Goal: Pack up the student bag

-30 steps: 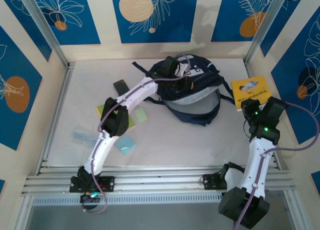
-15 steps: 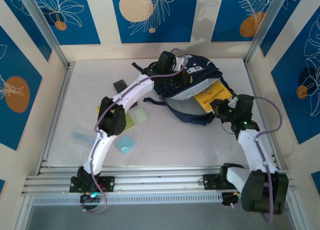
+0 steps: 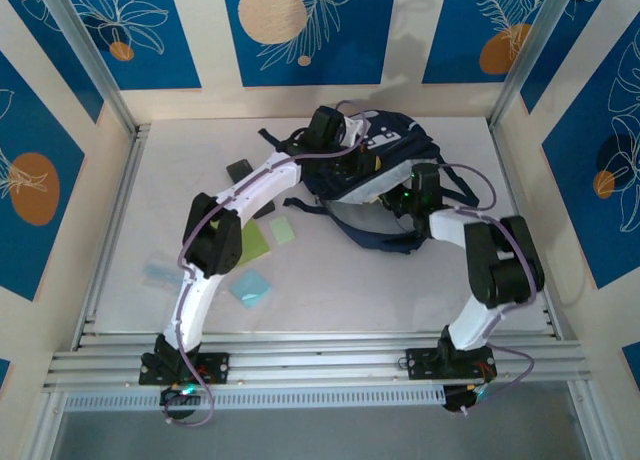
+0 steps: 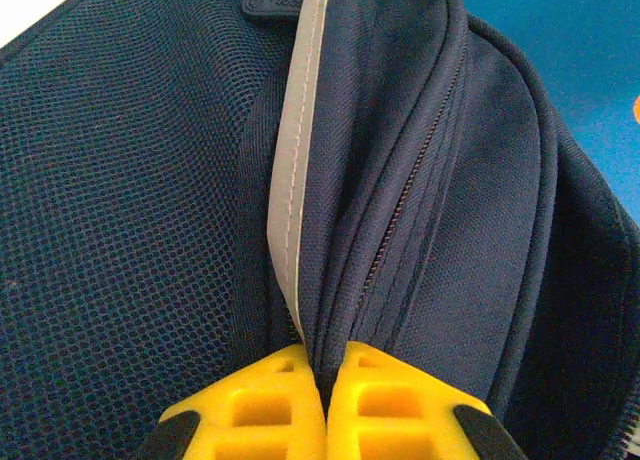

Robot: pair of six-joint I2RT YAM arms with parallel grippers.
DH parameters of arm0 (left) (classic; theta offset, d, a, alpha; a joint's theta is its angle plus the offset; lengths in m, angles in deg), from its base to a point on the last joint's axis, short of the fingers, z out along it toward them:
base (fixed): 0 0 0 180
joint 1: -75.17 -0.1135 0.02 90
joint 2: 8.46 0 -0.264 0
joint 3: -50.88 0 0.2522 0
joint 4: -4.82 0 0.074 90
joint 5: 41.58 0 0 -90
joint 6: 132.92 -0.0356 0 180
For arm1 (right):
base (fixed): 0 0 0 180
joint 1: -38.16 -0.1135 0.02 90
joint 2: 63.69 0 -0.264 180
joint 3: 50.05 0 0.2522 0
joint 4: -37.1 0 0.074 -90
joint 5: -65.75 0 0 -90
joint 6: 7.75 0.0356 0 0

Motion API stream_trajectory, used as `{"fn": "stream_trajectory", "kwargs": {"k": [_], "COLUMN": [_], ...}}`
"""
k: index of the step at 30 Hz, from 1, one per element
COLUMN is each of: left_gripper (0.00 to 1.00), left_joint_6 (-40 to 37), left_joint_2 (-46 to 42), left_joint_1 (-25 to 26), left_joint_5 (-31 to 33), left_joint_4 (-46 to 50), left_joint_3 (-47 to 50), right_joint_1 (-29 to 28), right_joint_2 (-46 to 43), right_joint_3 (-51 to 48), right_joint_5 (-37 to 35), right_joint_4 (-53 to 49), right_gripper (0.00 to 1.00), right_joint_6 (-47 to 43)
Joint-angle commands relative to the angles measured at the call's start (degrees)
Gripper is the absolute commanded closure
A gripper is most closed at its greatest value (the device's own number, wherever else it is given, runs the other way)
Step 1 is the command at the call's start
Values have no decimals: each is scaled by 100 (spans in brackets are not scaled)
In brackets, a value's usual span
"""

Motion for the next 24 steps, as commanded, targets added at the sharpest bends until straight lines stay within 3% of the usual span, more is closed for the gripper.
{"fn": "stream_trajectory", "kwargs": {"k": [1,6,13,15,24], "left_gripper": [100,100,100,100,100], "left_joint_6": [19,71,21,-13,-85], "left_joint_2": [-614,-647,-637,-629,-728], "left_joint_1": [-63,-149,-313,-330,-331], "left_joint_5": [-357,-422,-237,-180,-97], "left_joint_4": [-612,-678,-637,-624,-634], "left_joint_3": [156,257,416,467,947], "right_joint_1": [-80,-194,-122,-83,267], "right_joint_2": [440,818,-418,-955,-3251], "right_joint_3": [313,396,17,-133,380], "right_joint_5": [-767,-774,-556,-577,-567], "right_joint_4": [1483,1623,-711,-1333,-5243], "right_gripper": [100,96,49,42,38], "right_joint_6": [307,698,460,268,-1391]}}
